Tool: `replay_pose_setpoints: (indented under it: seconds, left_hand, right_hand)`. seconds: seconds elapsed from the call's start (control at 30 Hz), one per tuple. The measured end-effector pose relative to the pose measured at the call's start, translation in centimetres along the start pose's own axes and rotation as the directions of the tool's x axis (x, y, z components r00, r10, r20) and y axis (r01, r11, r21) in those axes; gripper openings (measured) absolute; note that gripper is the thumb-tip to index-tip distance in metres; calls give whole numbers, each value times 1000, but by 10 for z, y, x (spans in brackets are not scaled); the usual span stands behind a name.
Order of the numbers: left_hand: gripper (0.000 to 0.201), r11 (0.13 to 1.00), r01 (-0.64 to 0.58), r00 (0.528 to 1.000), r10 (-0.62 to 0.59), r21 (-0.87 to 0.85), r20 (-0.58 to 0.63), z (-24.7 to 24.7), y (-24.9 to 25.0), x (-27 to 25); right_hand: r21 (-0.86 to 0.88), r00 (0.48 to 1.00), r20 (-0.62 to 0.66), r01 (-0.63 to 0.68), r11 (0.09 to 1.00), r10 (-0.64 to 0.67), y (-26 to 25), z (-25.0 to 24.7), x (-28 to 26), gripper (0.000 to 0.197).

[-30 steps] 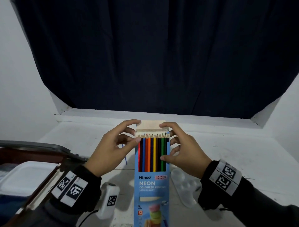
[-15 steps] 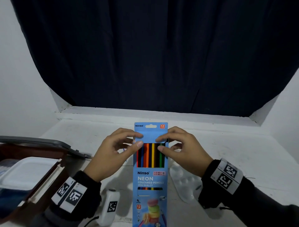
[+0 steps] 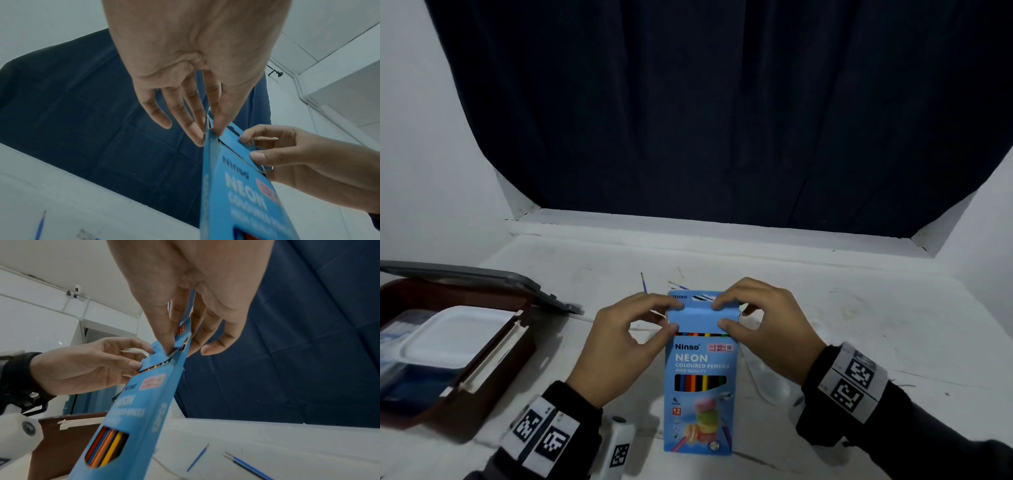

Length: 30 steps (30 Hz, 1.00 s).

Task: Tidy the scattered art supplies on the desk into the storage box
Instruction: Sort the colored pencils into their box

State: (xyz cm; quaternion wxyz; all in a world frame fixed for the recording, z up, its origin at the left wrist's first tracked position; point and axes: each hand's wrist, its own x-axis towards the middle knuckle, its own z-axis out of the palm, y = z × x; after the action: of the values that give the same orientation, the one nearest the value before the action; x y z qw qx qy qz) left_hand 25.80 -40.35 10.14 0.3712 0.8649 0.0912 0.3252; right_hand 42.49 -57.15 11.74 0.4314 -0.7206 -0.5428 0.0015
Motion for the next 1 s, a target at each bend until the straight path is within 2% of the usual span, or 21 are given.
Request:
replay_pose_setpoints:
  seconds: [0.23, 0.37, 0.47, 0.6, 0.73, 0.83, 1.0]
  left_hand:
    - [23, 997, 78, 997, -78, -24, -15, 5, -4, -33]
    - [21, 994, 109, 994, -110, -7, -18, 7, -7, -46]
    - [19, 989, 145, 989, -145, -32, 10, 7, -7, -54]
    - [29, 978, 182, 983, -179, -99, 39, 0, -7, -62]
    - [33, 954, 222, 975, -224, -200, 16, -12, -7, -62]
    - [32, 943, 233, 971, -240, -237, -2, -25, -9, -61]
    - [32, 930, 278, 960, -277, -242, 40, -48, -20, -65]
  right_hand:
    - [98, 999, -9, 34, 995, -33, 7, 17, -27, 14]
    - [190, 984, 124, -153, 970, 131, 12, 26, -45, 25]
    - [220, 978, 159, -169, 961, 136, 14, 34, -54, 32]
    - [285, 983, 123, -168, 944, 138, 8, 44, -57, 39]
    - [422, 985, 15, -160, 892, 170, 0, 54, -46, 36]
    - [483, 980, 37, -189, 855, 195, -10, 64, -36, 31]
    - [422, 980, 124, -193, 886, 154, -32, 80, -30, 53]
